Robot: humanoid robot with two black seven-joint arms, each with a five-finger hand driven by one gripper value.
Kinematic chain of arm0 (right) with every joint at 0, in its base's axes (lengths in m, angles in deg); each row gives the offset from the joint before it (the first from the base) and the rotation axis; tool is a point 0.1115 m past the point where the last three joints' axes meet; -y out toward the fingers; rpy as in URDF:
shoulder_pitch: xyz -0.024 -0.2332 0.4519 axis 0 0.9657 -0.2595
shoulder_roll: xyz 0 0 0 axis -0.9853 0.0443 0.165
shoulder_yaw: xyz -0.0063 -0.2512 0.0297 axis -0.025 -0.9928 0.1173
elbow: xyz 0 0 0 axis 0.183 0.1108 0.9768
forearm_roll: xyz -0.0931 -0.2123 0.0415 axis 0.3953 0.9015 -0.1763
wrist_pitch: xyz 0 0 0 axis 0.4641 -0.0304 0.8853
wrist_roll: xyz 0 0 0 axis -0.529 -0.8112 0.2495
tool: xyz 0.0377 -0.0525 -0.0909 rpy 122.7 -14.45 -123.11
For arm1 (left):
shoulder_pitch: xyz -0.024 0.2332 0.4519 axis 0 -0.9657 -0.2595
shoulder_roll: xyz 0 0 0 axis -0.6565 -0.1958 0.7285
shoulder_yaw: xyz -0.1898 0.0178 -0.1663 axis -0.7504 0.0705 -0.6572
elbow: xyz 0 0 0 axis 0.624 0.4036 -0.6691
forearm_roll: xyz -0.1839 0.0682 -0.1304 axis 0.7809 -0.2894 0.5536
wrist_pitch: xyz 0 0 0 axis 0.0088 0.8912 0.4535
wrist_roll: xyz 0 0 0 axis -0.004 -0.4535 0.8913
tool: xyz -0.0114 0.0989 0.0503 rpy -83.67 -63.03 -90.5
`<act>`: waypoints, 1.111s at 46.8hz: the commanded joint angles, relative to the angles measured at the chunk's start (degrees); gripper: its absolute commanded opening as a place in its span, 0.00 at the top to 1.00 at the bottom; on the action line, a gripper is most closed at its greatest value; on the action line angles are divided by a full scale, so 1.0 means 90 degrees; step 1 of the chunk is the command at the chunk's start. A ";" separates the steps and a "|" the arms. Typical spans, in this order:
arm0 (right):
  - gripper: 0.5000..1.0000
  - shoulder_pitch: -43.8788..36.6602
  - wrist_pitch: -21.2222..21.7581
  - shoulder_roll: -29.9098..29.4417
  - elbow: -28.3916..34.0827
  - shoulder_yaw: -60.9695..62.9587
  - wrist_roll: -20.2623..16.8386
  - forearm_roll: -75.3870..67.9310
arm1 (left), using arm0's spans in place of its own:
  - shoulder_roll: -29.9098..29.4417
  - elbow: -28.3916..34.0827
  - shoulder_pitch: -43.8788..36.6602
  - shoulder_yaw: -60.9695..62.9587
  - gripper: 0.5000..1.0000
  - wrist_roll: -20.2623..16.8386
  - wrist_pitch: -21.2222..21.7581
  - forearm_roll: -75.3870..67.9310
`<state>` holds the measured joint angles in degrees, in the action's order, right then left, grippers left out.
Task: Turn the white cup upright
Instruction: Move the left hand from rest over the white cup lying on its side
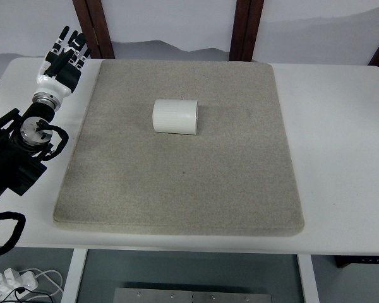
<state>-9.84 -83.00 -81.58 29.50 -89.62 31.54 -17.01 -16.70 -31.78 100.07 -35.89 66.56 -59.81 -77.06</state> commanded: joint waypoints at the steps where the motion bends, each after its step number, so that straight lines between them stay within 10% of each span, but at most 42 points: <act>1: 0.10 0.0000 0.0000 0.0000 -0.0005 0.0000 0.0000 0.0000 | -0.0009 0.0001 0.0016 -0.0009 0.01 0.0000 0.0002 0.0000; 33: 0.10 0.0000 0.0000 0.0000 0.0005 0.0000 0.0000 0.0000 | -0.0106 -0.0233 0.0367 0.0079 0.01 0.0000 0.0032 -0.0224; 52: 0.10 0.0000 0.0000 0.0000 -0.0005 0.0000 0.0000 0.0000 | -0.0448 -0.0956 0.0855 0.0441 0.02 0.0000 0.0032 -0.3591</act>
<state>-9.85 -83.00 -81.57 29.50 -89.63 31.54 -17.01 -20.16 -38.38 107.50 -31.84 66.60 -59.71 -103.22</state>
